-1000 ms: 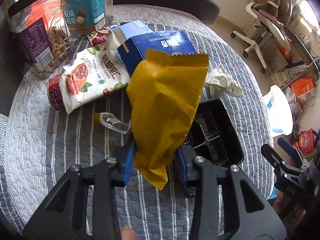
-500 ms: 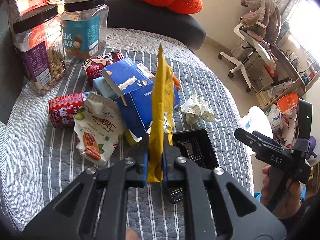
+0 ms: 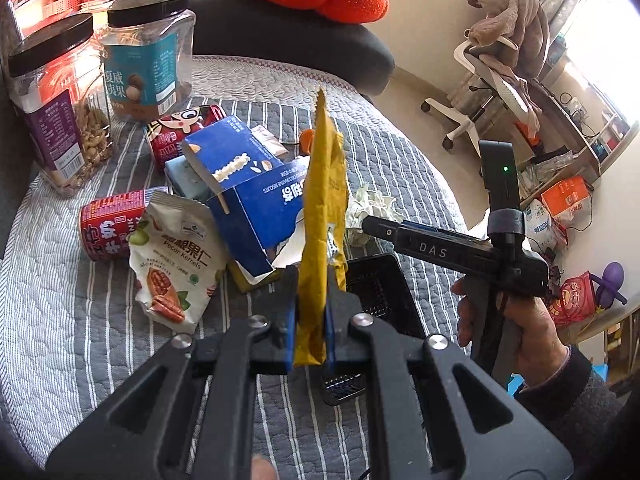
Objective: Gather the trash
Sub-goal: 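Grasp the crumpled white tissue with the right gripper and lift it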
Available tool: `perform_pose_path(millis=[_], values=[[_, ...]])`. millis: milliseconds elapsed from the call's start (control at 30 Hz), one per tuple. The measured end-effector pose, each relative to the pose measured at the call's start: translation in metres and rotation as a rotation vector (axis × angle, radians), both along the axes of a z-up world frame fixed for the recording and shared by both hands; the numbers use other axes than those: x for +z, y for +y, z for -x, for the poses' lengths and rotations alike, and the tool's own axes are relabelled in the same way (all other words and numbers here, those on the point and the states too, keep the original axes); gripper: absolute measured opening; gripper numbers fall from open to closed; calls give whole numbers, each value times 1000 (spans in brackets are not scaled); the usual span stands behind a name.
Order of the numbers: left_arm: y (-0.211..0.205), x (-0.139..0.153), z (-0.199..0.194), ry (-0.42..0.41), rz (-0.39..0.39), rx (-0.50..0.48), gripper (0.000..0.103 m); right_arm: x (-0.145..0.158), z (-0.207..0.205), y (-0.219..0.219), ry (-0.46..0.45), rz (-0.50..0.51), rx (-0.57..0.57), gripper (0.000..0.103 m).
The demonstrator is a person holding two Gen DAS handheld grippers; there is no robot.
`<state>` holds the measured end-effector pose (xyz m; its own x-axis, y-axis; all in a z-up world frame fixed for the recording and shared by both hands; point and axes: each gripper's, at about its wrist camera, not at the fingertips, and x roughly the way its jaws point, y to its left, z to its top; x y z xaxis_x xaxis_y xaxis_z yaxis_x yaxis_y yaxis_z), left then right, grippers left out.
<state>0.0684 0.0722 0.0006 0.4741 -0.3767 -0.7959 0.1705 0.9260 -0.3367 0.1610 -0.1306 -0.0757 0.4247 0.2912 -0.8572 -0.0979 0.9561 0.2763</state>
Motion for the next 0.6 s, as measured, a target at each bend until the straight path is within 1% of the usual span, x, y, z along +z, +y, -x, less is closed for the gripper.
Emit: perform_pose_path(millis=[67,133,200,233,267,367,600], values=[[1,-1,0,0,-4,3,12,-3,-3,1,16,-47,12,39],[2,-2,-1,-2,-6,5,13,0,-3,6,3,-58,27,28],[3,-2,0,-4,-7,10,12,4,0,12,-21,-29,34,25],[3,-2,0,-5,-9,11,12,6,2,14,-29,-27,36,17],[3,-3,1,-6,-10,14,12,7,3,15,-30,-31,37,13],[2,-2,2,-13,-14,19,12,13,8,13,-55,-31,18,12],[3,2,7,-30,-2,43,12,42,23,-6,-137,-60,-30,11]])
